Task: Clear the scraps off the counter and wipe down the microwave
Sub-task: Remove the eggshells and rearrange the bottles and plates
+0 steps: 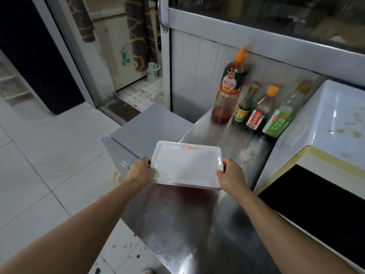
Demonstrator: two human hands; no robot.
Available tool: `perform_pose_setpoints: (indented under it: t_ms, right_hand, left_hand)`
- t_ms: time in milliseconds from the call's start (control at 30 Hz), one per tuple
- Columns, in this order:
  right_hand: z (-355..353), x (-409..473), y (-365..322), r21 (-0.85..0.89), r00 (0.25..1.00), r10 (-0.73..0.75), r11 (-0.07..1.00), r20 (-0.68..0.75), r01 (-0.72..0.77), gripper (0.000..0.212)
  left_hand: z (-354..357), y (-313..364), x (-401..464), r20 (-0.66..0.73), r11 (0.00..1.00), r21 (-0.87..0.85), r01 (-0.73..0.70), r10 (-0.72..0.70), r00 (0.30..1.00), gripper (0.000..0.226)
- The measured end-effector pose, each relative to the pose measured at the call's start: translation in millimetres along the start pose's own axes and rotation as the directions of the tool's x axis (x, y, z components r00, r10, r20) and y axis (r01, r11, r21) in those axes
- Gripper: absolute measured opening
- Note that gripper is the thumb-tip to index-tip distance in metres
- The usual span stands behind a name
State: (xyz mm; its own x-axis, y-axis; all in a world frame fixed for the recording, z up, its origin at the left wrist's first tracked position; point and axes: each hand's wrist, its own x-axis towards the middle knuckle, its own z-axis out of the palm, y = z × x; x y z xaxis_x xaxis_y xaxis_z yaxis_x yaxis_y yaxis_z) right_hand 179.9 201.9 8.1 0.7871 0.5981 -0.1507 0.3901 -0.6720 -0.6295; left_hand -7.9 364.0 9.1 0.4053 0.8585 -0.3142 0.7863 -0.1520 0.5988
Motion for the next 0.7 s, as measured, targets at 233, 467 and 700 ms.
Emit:
perform_pose_setpoints:
  t_ms: [233,467,700]
  right_hand:
    - [-17.4,35.6,-4.9,0.004,0.99,0.084,0.996,-0.112,-0.084,0.019]
    - [-18.5,82.6,-9.5,0.065,0.95,0.249,0.968,-0.186,-0.241,0.024]
    - [-0.9,131.3,-2.3,0.186,0.893,0.389,0.917,-0.227,-0.352,0.027]
  left_hand:
    - [-0.3,45.7,61.8,0.061,0.993,-0.007,-0.12,0.121,0.991,0.022]
    - [8.7,91.3,141.5,0.155,0.963,0.035,-0.268,0.259,0.953,0.021]
    - [33.3,115.2,209.8,0.246,0.933,0.042,-0.356,0.336,0.909,0.025]
